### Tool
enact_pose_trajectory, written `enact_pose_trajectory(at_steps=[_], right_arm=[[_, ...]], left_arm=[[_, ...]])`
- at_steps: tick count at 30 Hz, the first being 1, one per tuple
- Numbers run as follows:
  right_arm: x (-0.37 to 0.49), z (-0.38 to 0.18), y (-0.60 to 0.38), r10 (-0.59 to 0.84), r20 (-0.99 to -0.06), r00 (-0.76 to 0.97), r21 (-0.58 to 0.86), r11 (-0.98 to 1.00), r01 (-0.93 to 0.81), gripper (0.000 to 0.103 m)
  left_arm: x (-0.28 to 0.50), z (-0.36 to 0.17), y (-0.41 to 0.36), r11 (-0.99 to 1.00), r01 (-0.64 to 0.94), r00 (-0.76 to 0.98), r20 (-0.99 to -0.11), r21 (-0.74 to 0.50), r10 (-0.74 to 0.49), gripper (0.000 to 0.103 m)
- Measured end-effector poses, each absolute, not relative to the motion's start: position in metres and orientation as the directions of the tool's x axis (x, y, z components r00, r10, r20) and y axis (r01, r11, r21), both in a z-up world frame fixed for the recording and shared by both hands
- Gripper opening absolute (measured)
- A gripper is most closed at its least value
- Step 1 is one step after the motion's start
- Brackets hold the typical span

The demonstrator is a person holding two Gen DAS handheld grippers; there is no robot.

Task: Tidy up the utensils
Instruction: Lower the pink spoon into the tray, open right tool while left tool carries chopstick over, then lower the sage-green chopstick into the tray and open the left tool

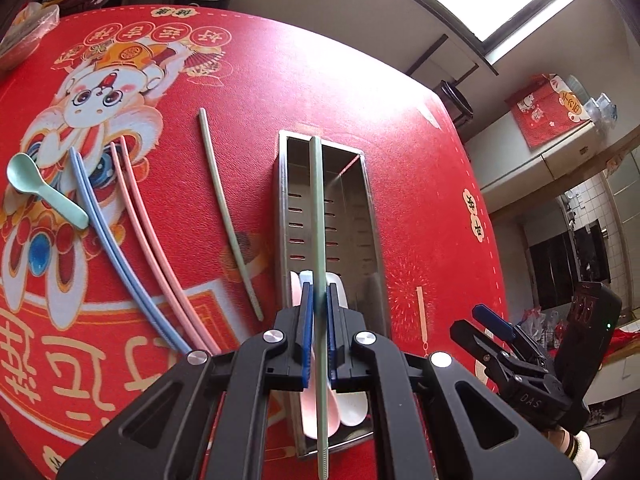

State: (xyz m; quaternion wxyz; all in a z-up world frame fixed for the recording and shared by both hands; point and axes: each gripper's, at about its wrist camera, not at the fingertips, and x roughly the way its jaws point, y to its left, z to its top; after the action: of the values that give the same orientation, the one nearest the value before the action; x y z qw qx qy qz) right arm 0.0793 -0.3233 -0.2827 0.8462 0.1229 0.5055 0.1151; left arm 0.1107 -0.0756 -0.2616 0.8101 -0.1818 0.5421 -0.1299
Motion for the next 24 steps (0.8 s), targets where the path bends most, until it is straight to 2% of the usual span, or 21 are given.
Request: enact_pose_trajectory(at_steps=[13,24], right_arm=[[0.08,-0.283,-0.373,0.316,-0.826,0.466,0.331,0.942,-0.052,0.088],[0.081,-0.285,-0.387,0.32,-0.82,0.474,0.347,0.937,-0.034,0.088]], left_arm=[[0.132,-0.302,-0.127,0.895,-0.04,0.31,-0.857,-0.444,-0.412,0.006],[0.134,-0.317,-0.133,0.859,-0.058,0.249,-0.841,-0.509,-0.481,0.006]])
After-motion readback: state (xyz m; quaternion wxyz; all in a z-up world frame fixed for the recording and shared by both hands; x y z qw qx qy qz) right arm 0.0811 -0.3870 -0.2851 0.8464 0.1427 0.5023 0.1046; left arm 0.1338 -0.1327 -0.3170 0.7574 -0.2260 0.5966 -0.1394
